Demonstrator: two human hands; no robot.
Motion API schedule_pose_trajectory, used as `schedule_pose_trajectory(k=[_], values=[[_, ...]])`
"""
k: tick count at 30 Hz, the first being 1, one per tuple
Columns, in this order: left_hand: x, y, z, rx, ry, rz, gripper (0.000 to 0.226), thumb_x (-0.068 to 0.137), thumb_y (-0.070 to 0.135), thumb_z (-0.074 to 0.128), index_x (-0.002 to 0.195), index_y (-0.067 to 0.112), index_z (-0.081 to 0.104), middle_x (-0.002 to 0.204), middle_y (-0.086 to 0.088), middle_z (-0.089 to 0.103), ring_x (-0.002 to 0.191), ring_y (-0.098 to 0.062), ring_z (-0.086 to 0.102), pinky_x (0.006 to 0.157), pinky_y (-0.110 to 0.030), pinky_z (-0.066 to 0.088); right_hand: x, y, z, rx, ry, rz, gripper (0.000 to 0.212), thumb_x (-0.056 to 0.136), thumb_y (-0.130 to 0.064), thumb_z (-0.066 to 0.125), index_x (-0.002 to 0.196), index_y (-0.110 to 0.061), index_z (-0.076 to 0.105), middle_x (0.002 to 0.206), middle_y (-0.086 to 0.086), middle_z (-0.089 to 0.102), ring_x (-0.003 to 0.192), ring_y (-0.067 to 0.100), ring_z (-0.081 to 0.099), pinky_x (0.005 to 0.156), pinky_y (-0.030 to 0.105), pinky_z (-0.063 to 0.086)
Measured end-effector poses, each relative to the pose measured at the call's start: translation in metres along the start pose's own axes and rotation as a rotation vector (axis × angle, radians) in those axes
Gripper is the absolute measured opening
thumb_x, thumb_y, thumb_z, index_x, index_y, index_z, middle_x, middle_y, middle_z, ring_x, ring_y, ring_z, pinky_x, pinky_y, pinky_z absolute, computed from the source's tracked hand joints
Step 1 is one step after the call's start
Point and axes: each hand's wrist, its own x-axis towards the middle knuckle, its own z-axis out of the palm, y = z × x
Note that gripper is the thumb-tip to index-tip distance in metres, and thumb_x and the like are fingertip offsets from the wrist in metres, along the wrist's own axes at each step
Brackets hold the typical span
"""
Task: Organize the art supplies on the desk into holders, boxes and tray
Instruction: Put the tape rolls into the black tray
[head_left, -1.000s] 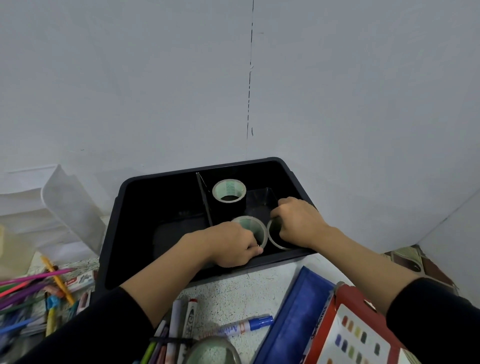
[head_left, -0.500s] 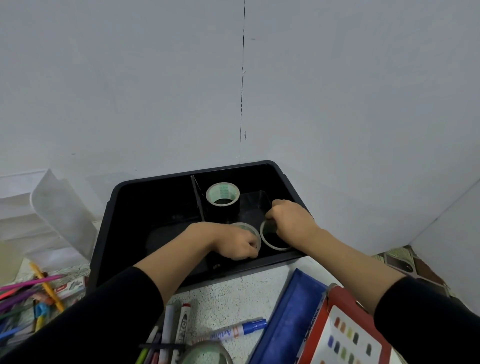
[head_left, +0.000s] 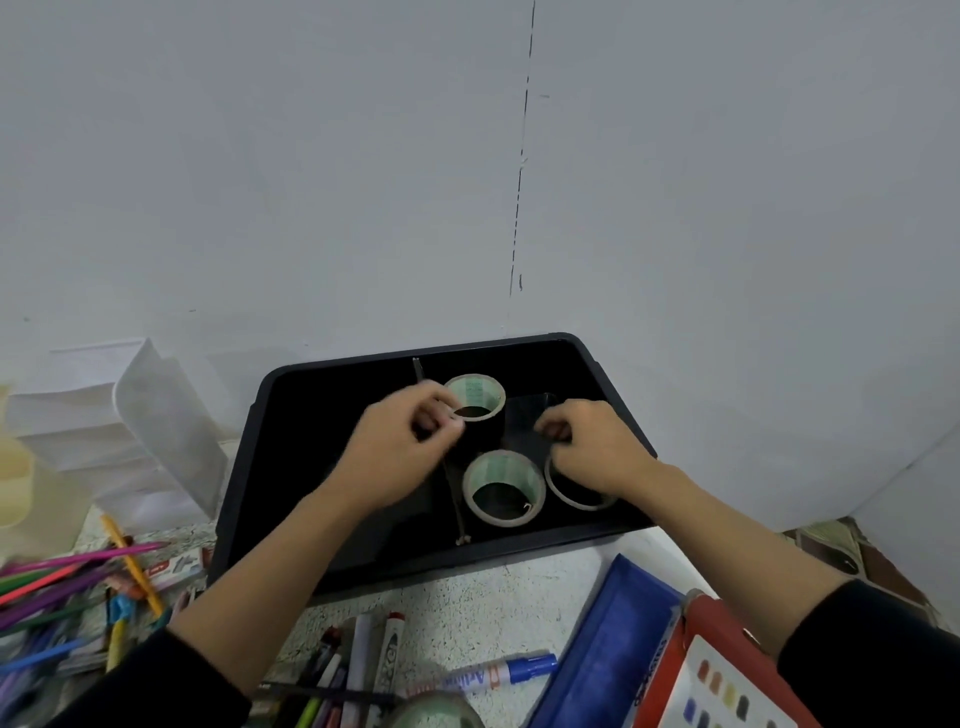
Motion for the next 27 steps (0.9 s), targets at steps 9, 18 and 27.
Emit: schedule_pose_trajectory(k=[9, 18, 27], values=[[0.022, -0.046, 0.034, -0.384, -0.094, -0.522, 0.066, 0.105, 0.051, 0.036, 0.16, 0.025, 0.012, 0.168, 0.004, 0.011, 0.153, -0.013, 0.011, 0.126, -0.036, 0.008, 0.022, -0.033, 0.049, -0.21, -0.178, -0.166, 0.071, 0.092, -0.071, 0.042, 0.155, -0.042, 0.027, 0.165, 0.002, 0.02, 0.154, 0.021, 0.007, 0.122, 0.054, 0.019], [0.041, -0.048, 0.033, -0.205, -0.217, -0.387, 0.067, 0.102, 0.056, 0.035, 0.16, 0.026, 0.022, 0.155, 0.01, 0.037, 0.144, -0.009, 0.033, 0.119, -0.029, 0.023, 0.019, -0.027, 0.06, -0.219, -0.165, -0.163, 0.054, 0.1, -0.06, 0.038, 0.144, -0.031, 0.047, 0.161, -0.002, 0.022, 0.153, 0.022, -0.004, 0.118, 0.058, 0.026], [0.034, -0.058, 0.029, -0.194, -0.209, -0.312, 0.081, 0.091, 0.072, 0.044, 0.158, 0.031, 0.026, 0.155, 0.016, 0.039, 0.143, -0.004, 0.036, 0.122, -0.035, 0.027, 0.031, -0.018, 0.071, -0.1, 0.026, -0.236, 0.037, 0.105, -0.035, 0.042, 0.14, -0.025, 0.052, 0.143, -0.006, 0.051, 0.145, 0.023, 0.025, 0.115, 0.045, 0.034]])
